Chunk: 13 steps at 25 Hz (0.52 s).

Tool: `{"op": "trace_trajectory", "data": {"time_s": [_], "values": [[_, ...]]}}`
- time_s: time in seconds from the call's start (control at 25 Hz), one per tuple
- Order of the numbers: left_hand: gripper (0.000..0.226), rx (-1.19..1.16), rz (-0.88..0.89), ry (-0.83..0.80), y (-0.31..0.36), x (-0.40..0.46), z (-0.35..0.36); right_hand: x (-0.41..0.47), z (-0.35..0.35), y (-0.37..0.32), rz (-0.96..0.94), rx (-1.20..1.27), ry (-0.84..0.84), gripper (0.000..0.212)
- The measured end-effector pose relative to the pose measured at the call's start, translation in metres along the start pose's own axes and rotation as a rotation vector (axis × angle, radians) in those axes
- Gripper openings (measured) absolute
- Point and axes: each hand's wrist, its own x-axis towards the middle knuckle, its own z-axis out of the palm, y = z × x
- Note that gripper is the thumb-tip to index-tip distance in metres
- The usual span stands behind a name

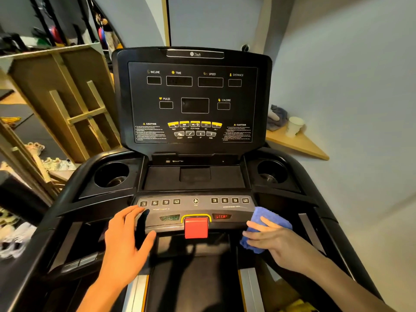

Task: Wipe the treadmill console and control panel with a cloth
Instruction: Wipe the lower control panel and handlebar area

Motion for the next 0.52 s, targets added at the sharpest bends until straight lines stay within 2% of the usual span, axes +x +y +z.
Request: {"op": "trace_trajectory", "data": {"time_s": [0.04,0.12,0.24,0.32,0.36,0.44,0.52], "values": [[0.063,-0.006,-0.003,-0.001,0.002,0.0,-0.002,-0.003,0.0,0.003,0.034,0.025,-0.005,0.107],[0.061,-0.027,-0.015,0.003,0.006,-0.002,-0.004,-0.006,-0.009,0.005,0.117,-0.002,0.035,0.098],[0.055,-0.052,-0.029,0.02,0.011,-0.004,-0.005,-0.011,-0.024,0.009,0.289,0.119,0.076,0.06],[0.061,-0.052,-0.04,0.017,0.014,-0.005,-0.003,-0.005,-0.037,0.007,0.333,0.244,0.114,0.044],[0.06,-0.053,-0.057,0.007,0.018,-0.004,-0.003,-0.001,-0.04,0.009,0.348,0.315,0.147,0.046],[0.05,-0.056,-0.064,-0.006,0.025,-0.002,0.001,0.014,-0.05,0.004,0.438,0.443,0.23,0.074],[0.048,-0.045,-0.049,-0.024,0.033,0.002,0.008,0.034,-0.057,-0.001,0.499,0.558,0.264,0.078]]}}
